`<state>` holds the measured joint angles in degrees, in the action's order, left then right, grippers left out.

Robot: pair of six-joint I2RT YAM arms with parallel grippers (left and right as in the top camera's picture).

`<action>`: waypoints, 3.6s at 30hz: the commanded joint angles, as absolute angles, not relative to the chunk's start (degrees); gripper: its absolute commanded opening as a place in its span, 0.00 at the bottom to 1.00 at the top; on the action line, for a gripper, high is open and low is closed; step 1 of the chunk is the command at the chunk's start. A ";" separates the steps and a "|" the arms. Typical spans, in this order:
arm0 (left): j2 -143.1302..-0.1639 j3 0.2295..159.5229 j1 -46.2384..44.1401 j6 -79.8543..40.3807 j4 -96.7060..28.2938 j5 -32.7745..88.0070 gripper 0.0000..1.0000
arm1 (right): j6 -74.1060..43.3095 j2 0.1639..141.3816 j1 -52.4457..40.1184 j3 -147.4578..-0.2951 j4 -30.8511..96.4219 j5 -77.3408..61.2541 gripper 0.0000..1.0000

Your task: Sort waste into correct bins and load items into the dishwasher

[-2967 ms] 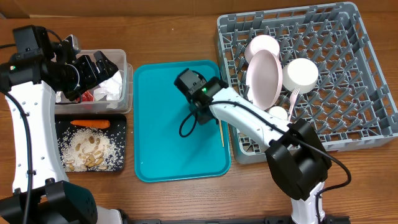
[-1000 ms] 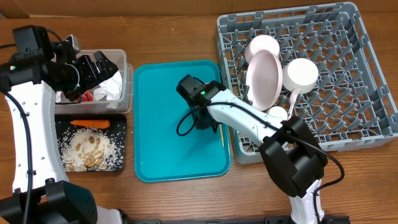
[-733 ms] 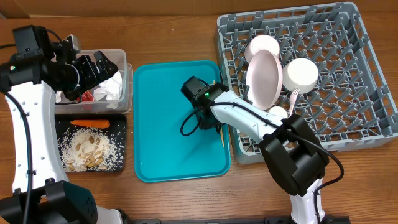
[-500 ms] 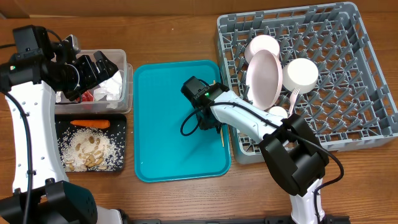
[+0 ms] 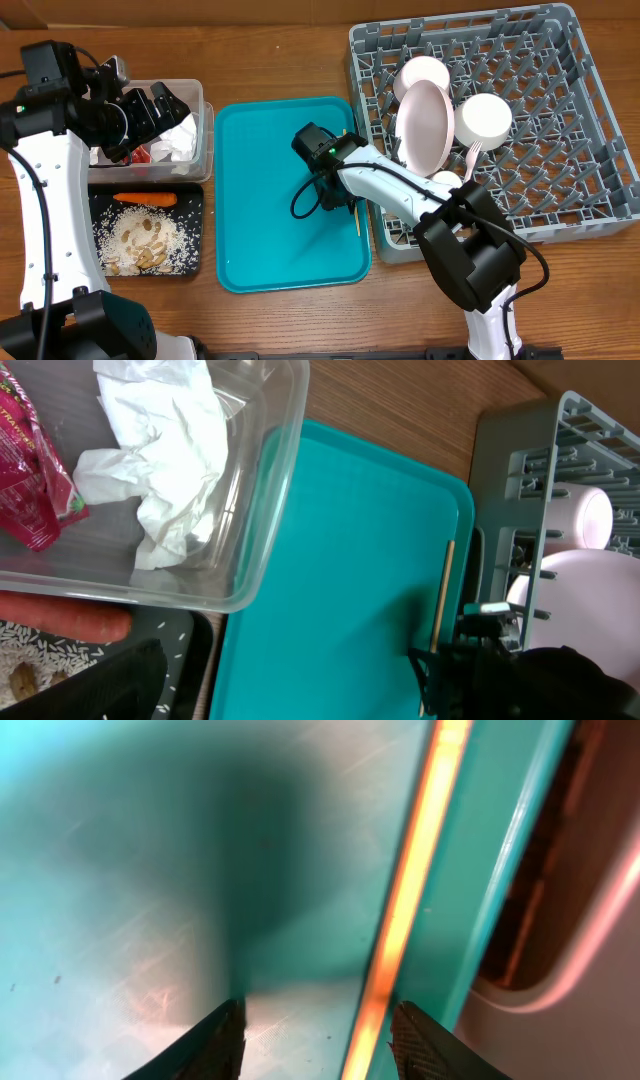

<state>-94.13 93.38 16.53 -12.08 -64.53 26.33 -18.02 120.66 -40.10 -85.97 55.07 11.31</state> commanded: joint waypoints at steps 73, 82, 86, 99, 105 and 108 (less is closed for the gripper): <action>-92.88 94.78 16.47 -12.45 -64.47 26.37 1.00 | -46.00 123.42 -41.30 -89.76 45.89 7.03 0.66; -92.88 94.78 16.47 -12.45 -64.47 26.37 1.00 | -46.04 123.42 -42.63 -89.76 45.78 10.61 0.61; -92.88 94.78 16.47 -12.45 -64.47 26.37 1.00 | -48.73 123.48 -42.63 -89.65 46.78 15.51 0.54; -92.88 94.78 16.47 -12.45 -64.47 26.37 1.00 | -49.56 127.31 -43.44 -89.65 44.34 15.40 0.42; -92.88 94.78 16.47 -12.45 -64.47 26.37 1.00 | -49.56 127.44 -43.44 -89.65 44.34 15.42 0.31; -92.88 94.78 16.47 -12.45 -64.47 26.37 1.00 | -49.54 127.44 -43.44 -89.65 44.47 15.46 0.27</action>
